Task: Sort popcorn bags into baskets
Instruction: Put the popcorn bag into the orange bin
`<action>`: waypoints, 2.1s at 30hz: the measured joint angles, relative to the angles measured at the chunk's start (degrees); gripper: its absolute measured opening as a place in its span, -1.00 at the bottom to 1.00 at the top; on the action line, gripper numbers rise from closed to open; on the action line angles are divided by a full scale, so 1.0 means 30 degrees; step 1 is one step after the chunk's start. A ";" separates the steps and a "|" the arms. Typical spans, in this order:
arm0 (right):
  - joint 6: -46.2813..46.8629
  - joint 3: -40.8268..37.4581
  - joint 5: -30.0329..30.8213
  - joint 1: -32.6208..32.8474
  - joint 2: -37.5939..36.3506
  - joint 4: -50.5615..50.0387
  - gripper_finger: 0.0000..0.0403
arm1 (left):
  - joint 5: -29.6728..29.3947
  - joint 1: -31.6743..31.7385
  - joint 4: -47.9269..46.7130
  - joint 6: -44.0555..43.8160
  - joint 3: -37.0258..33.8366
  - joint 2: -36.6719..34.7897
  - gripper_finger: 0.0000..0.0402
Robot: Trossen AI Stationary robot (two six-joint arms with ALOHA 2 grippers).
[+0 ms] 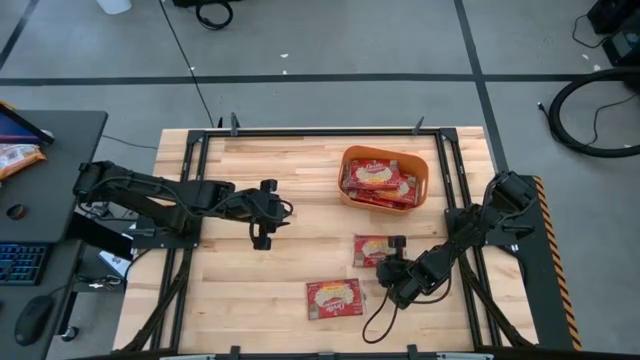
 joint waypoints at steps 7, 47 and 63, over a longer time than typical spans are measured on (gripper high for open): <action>-0.0519 0.1893 0.0065 -0.0015 0.0073 -0.2587 -0.87 | 0.0000 0.0000 0.0027 0.0015 0.0000 0.0000 -0.42; -0.4245 0.6305 0.8334 -0.6172 -0.1847 -1.6590 -0.91 | 0.0000 0.0000 0.0248 0.0184 0.0000 0.0007 -0.42; -1.5395 -0.0052 0.5371 -1.2515 -0.7299 -0.3077 -0.78 | 0.0000 0.0000 0.0882 0.0374 0.0000 0.0007 -0.42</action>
